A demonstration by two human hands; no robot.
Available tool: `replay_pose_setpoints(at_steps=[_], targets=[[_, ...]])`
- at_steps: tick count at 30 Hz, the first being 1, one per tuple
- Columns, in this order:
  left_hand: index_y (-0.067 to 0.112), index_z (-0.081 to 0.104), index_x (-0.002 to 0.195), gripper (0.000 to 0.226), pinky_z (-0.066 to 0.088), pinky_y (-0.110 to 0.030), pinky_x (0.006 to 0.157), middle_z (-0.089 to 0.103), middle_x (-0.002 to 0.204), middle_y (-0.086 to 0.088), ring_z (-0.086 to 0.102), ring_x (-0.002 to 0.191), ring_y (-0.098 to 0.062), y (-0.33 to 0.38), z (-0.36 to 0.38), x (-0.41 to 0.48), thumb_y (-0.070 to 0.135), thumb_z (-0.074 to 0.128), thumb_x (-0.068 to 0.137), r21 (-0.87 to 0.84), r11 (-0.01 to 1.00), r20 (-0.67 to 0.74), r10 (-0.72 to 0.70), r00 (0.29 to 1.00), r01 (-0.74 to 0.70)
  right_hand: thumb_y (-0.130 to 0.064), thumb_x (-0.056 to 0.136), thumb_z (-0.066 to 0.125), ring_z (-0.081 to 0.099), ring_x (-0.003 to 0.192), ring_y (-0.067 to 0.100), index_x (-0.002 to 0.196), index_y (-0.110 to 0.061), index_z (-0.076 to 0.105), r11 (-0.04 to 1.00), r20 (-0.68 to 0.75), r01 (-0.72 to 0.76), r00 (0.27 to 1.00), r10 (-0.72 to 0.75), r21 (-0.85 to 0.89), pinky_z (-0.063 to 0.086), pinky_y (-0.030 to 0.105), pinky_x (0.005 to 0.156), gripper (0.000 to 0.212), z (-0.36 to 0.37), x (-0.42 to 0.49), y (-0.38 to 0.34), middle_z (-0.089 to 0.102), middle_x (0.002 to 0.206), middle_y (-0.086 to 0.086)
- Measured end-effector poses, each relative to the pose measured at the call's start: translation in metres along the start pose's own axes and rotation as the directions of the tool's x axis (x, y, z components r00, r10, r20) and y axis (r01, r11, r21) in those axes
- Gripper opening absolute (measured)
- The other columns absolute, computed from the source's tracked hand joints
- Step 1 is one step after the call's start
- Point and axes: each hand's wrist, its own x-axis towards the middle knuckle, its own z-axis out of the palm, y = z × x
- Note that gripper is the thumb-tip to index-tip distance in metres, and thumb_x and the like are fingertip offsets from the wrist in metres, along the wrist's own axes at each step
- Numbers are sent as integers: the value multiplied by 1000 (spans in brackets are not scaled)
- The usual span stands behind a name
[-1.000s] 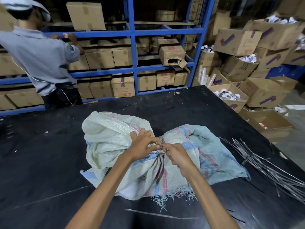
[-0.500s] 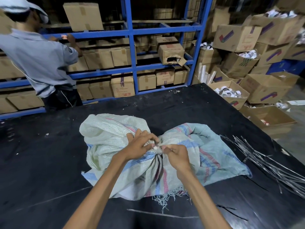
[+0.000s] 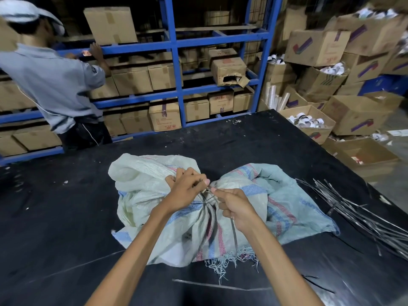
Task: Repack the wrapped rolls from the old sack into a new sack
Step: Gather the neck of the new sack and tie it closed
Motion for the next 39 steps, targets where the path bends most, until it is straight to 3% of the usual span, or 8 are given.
replay_pose_setpoints(at_steps=[2, 5, 9, 15, 20, 23, 35, 39], targets=[[32, 56, 75, 38, 28, -45, 85, 43, 94, 9, 30, 98, -15, -2, 0, 2, 57, 41, 99, 181, 983, -103, 59, 993, -40, -26, 93, 71, 32, 46, 5, 62, -23, 76, 996, -54, 64, 996, -68, -67, 27, 16, 42, 32, 2, 1, 3, 36, 54, -10], [34, 66, 79, 22, 23, -43, 81, 45, 100, 6, 37, 101, -21, -3, -11, 14, 37, 55, 98, 622, 783, -260, 169, 951, 31, -27, 94, 69, 54, 64, 8, 74, -2, 69, 955, -165, 177, 962, -219, -240, 44, 24, 63, 32, 5, 3, 20, 60, 65, -4], [32, 74, 92, 24, 26, -49, 89, 55, 107, 2, 41, 115, -29, -14, -21, 28, 31, 51, 99, 746, 650, -211, 23, 977, 146, -18, 96, 65, 59, 65, 3, 68, -17, 62, 952, -141, 231, 955, -262, -203, 45, 17, 68, 28, 17, -10, 61, 63, 62, -11], [26, 67, 79, 29, 26, -42, 77, 50, 79, 5, 49, 89, -25, -19, -25, 16, 34, 50, 101, 523, 818, -380, -28, 925, 240, -23, 99, 60, 56, 72, 7, 92, -9, 70, 969, -28, 238, 970, -240, -68, 44, 27, 74, 18, -10, -5, 34, 60, 71, -7], [40, 43, 61, 40, 28, -41, 76, 43, 70, 5, 46, 83, -17, -3, -40, -3, 55, 45, 98, 116, 991, -338, -27, 941, 71, -24, 98, 63, 68, 110, 13, 102, -10, 74, 931, -46, 348, 938, -345, 109, 52, 32, 94, 18, 7, 14, 0, 75, 114, -5], [38, 46, 64, 39, 33, -47, 83, 47, 76, 5, 46, 86, -13, 5, -45, -13, 61, 41, 96, 53, 999, -306, 12, 952, 5, -20, 98, 63, 72, 98, 24, 102, -8, 74, 903, -78, 399, 917, -391, 158, 54, 40, 90, 16, 27, 26, -5, 76, 106, 8], [30, 53, 69, 39, 35, -50, 88, 52, 77, 5, 47, 89, -12, -3, -55, -16, 55, 46, 98, 68, 997, -295, -12, 955, 34, -2, 88, 71, 74, 81, 13, 94, -13, 77, 756, 35, 594, 792, -610, -276, 60, 39, 83, 14, 40, 39, 3, 77, 88, -4], [31, 58, 69, 36, 28, -44, 81, 49, 76, 4, 43, 88, -14, 0, -60, -12, 51, 50, 98, 178, 984, -281, 33, 959, 18, -5, 80, 77, 71, 71, 8, 94, -15, 48, 692, 131, 597, 787, -603, -407, 58, 29, 71, 34, 35, 36, -8, 76, 72, -7]])
